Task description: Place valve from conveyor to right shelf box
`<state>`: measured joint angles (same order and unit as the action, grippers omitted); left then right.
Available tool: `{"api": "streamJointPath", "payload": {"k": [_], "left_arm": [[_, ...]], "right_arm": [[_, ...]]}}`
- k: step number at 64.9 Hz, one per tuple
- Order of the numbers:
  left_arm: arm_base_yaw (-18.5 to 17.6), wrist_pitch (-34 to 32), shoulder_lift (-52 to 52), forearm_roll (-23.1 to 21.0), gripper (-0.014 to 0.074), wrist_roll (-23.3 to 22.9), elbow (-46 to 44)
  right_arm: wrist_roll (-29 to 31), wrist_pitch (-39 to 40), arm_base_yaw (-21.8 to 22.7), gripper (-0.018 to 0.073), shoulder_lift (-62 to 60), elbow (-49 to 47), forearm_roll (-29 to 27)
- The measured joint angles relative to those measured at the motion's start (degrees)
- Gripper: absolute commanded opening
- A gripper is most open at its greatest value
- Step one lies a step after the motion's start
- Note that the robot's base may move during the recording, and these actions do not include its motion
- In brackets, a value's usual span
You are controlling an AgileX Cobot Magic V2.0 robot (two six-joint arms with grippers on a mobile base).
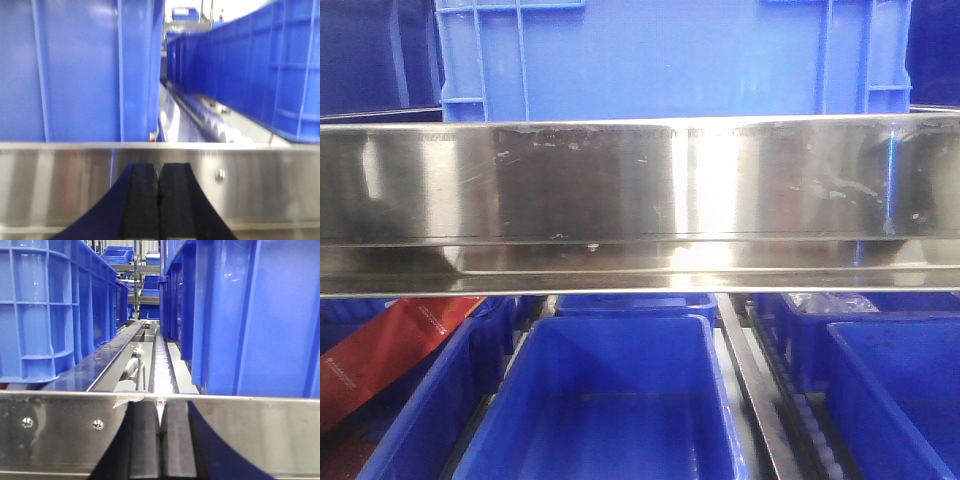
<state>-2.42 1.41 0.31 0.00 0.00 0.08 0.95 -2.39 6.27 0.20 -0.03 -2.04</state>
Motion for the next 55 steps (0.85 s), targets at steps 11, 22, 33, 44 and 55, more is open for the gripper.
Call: {"api": "streamJointPath", "payload": {"k": [11, 22, 33, 44, 55], "left_arm": [[0.00, -0.39, 0.00, 0.00, -0.0111, 0.00, 0.00], [0.00, -0.39, 0.00, 0.00, -0.0111, 0.00, 0.00], [0.00, -0.50, 0.00, 0.00, -0.0111, 0.00, 0.00], [0.00, -0.49, 0.00, 0.00, -0.0111, 0.00, 0.00], [0.00, -0.49, 0.00, 0.00, -0.0111, 0.00, 0.00]], "right_arm": [[0.00, 0.00, 0.00, -0.0168, 0.00, 0.00, 0.00], [0.00, 0.00, 0.00, -0.0168, 0.00, 0.00, 0.00], [0.00, 0.00, 0.00, -0.0168, 0.00, 0.00, 0.00], [0.00, 0.00, 0.00, -0.0168, 0.00, 0.00, 0.00], [0.00, 0.00, 0.00, -0.0168, 0.00, 0.00, 0.00]]}}
